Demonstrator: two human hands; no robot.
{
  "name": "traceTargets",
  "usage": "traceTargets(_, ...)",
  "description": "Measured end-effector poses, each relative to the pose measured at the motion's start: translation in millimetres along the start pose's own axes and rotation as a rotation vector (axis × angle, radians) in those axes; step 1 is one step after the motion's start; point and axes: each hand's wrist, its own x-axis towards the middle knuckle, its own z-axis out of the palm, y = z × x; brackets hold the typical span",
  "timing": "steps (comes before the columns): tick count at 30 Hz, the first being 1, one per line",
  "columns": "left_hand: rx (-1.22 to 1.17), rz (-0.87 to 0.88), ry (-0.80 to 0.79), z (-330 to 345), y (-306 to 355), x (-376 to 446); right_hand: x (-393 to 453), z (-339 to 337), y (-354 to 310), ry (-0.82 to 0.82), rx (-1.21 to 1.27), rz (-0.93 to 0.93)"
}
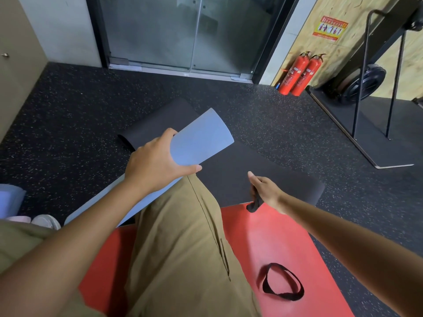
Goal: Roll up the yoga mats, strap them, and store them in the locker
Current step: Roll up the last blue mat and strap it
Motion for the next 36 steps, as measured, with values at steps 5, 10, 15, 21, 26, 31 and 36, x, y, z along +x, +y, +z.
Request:
traceTargets(5, -0.009, -0.008, 0.000, -0.5, -3.0, 0.7, 15.3, 1.5, -4.2, 0.134, -0.008, -0.047)
traceTargets(10, -0.005, -0.008, -0.004, -1.5, -3.4, 2.6, 19.0, 8.1, -15.2, 0.123, 0.251, -0.059)
traceTargets(15, -0.006, -0.019, -0.010, -1.7, -3.5, 4.8, 20.0, 17.8, -27.6, 0.103, 0.544, -0.065)
traceTargets(21, -0.038, -0.034, -0.008, -2.6, -6.2, 7.5, 24.5, 27.9, -47.6, 0.003, 0.876, -0.053)
traceTargets(26, -0.053, -0.040, -0.002, -4.7, -9.9, 8.9, 29.3, 35.6, -63.3, -0.003, 1.187, -0.008)
traceTargets(31, -0.085, -0.054, 0.019, -6.1, -16.6, 9.1, 26.8, 54.5, -80.7, 0.137, 1.268, -0.010)
traceTargets(36, -0.125, -0.057, 0.035, -5.2, -23.8, 9.5, 15.1, 63.3, -98.5, 0.005, 1.233, -0.043)
